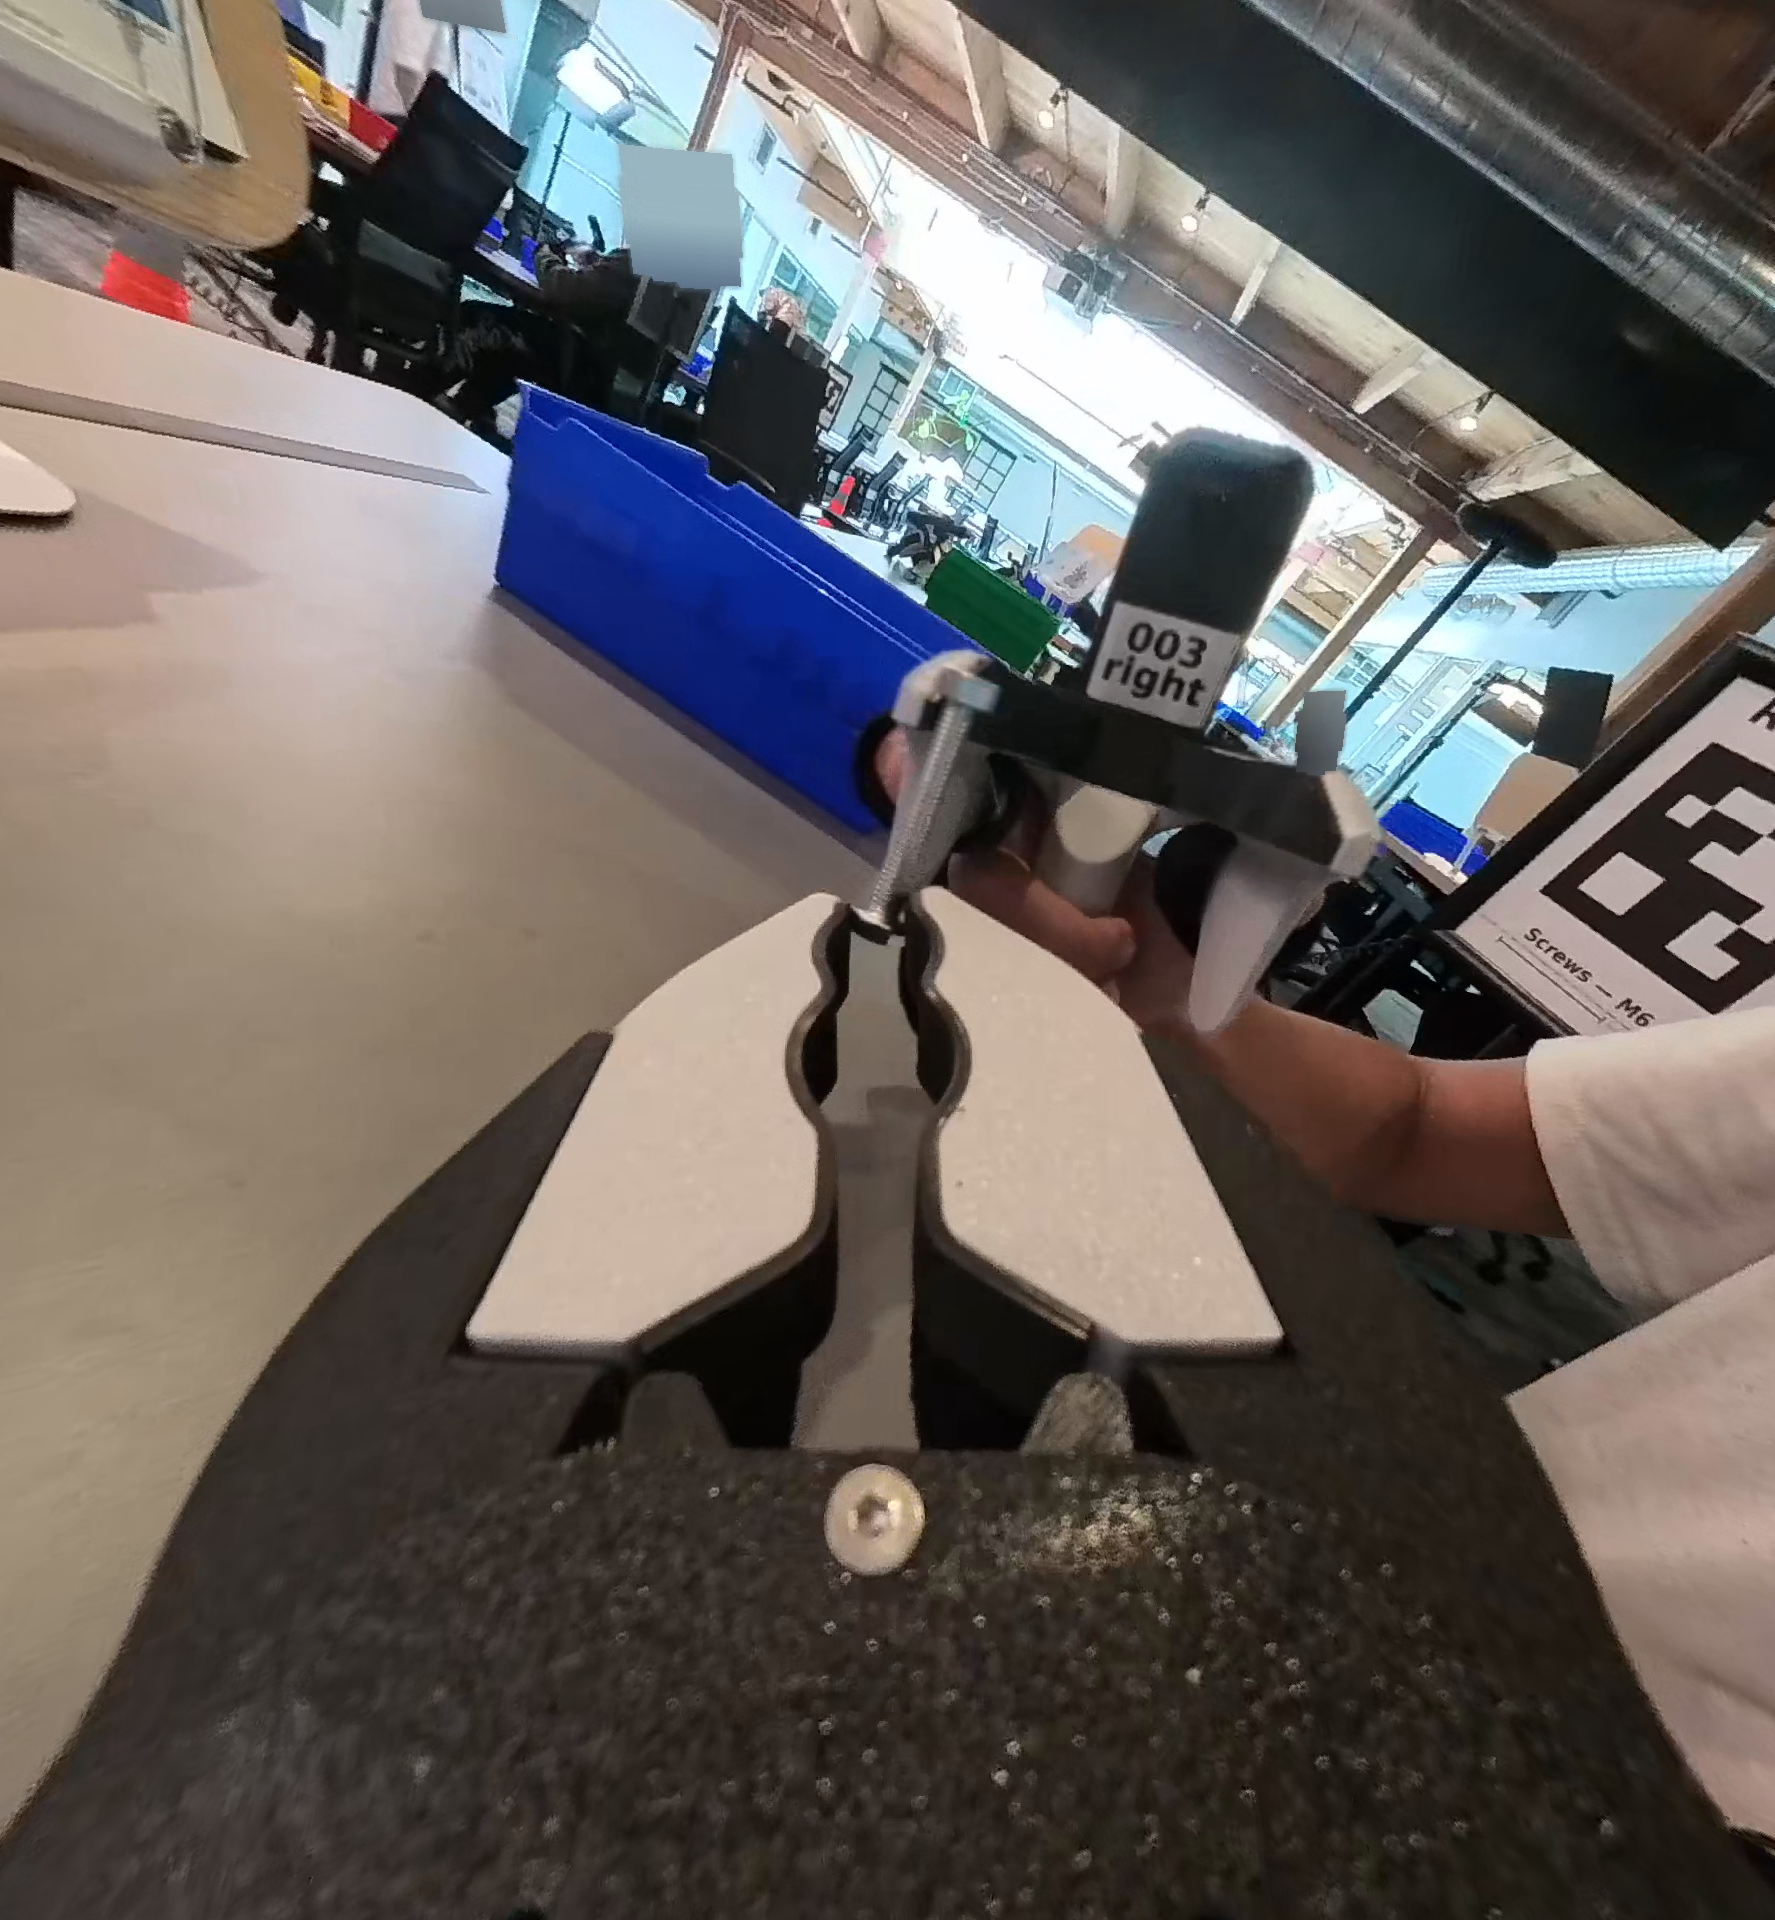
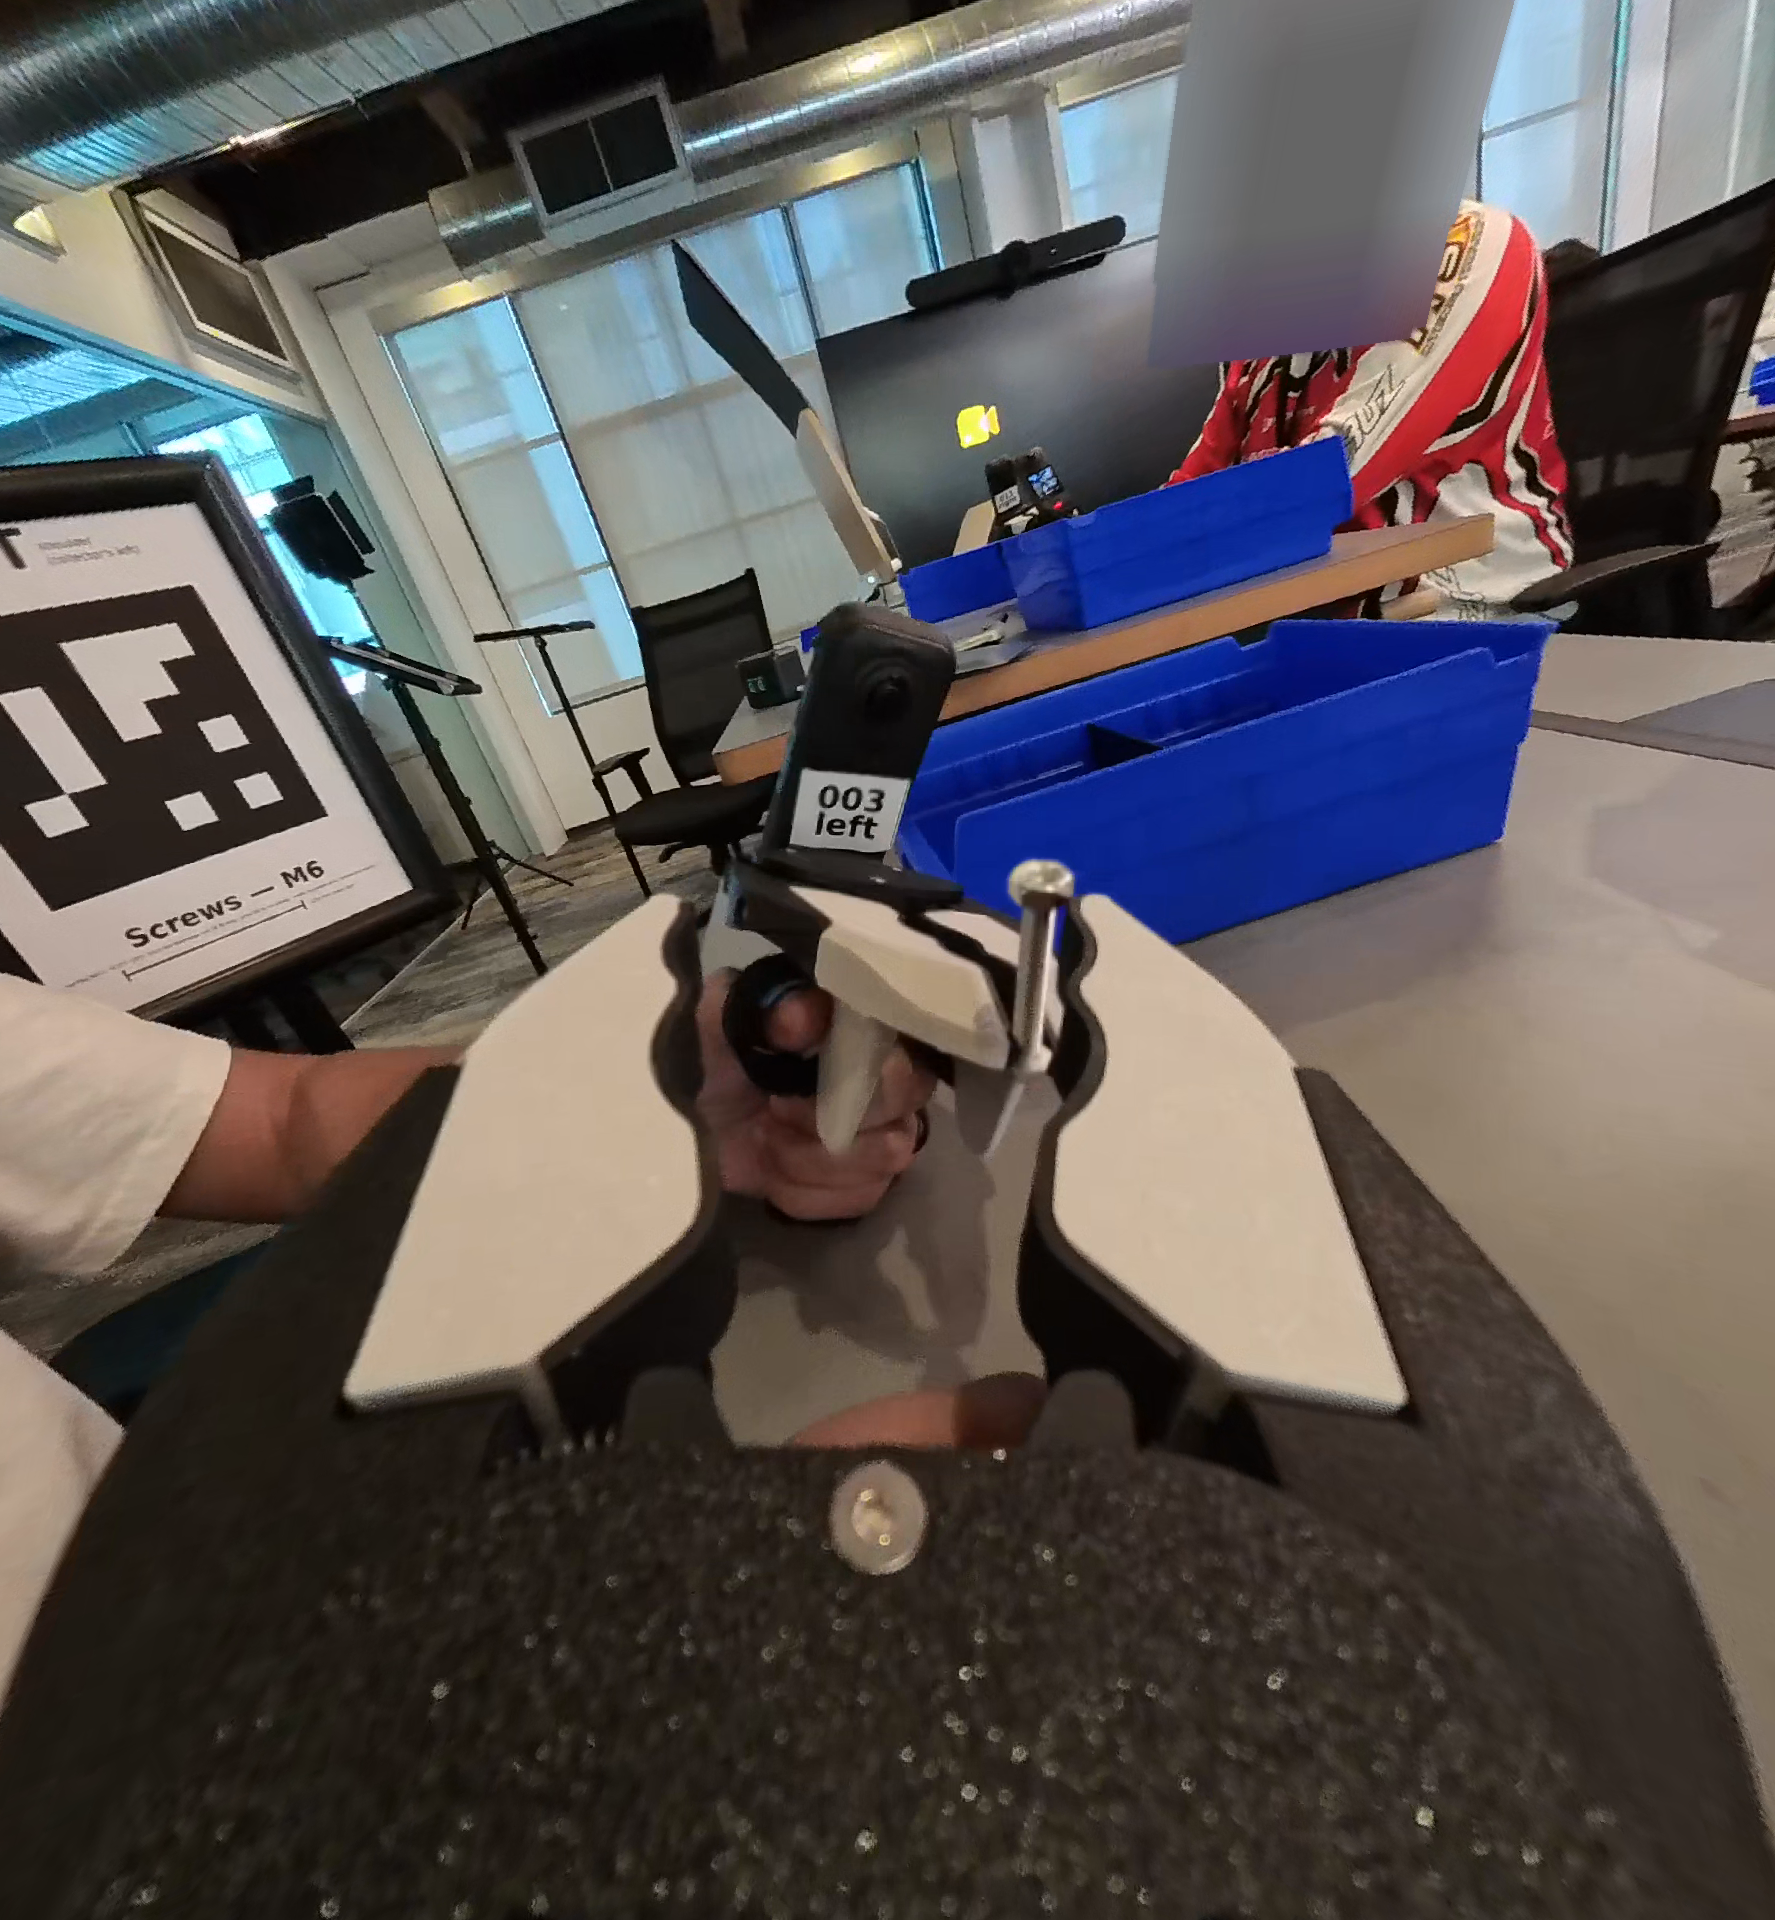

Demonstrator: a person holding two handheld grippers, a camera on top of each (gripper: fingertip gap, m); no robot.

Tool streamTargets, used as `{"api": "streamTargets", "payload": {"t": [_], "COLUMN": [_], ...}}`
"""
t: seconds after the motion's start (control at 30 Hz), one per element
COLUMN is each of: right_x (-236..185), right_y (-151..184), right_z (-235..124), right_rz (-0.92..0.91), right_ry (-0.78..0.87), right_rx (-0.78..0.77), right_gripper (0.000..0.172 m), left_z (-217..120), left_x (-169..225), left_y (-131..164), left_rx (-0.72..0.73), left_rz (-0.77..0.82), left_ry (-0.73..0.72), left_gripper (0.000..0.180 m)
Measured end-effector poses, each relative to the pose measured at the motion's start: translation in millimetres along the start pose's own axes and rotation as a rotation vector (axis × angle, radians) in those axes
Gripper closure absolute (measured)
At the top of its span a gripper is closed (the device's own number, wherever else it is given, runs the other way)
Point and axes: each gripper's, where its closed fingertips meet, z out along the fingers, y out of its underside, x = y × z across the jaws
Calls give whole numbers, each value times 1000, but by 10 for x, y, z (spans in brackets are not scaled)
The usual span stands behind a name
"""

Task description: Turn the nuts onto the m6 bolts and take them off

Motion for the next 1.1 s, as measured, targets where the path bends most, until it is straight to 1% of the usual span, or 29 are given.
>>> {"api": "streamTargets", "payload": {"t": [0.1, 0.27, 0.4, 0.5, 0.6, 0.7, 0.77, 0.83, 0.93, 1.1], "right_x": [51, 64, 33, 38, 99, 66, 17, 1, 17, 69], "right_y": [24, -43, -24, 5, -9, -52, -56, -45, -35, -43], "right_z": [-44, 70, 65, 9, 49, 139, 154, 122, 47, 163], "right_rz": [-16, -40, -35, -34, -34, -28, -36, -42, -41, -21], "right_ry": [28, 26, 21, 32, 52, 33, 22, 35, 51, 50], "right_rx": [1, 6, 8, 11, 2, 4, 5, 7, 13, 8], "right_gripper": [107, 106, 106, 109, 108, 106, 107, 104, 107, 106], "left_z": [-26, 17, -15, -57, -26, 25, 27, -16, -74, -2], "left_x": [-14, 54, -13, -48, 28, 125, 76, 28, -35, 146], "left_y": [-18, 13, -11, -40, -17, 12, 14, -29, -62, -25], "left_rx": [12, -4, 10, 23, 10, -6, -8, 14, 26, 4], "left_rz": [-29, -24, -49, -61, -38, -13, -18, -40, -45, 2], "left_ry": [11, 46, 26, 18, 45, 81, 56, 46, 21, 92], "left_gripper": [171, 171, 171, 171, 171, 171, 171, 171, 171, 171]}}
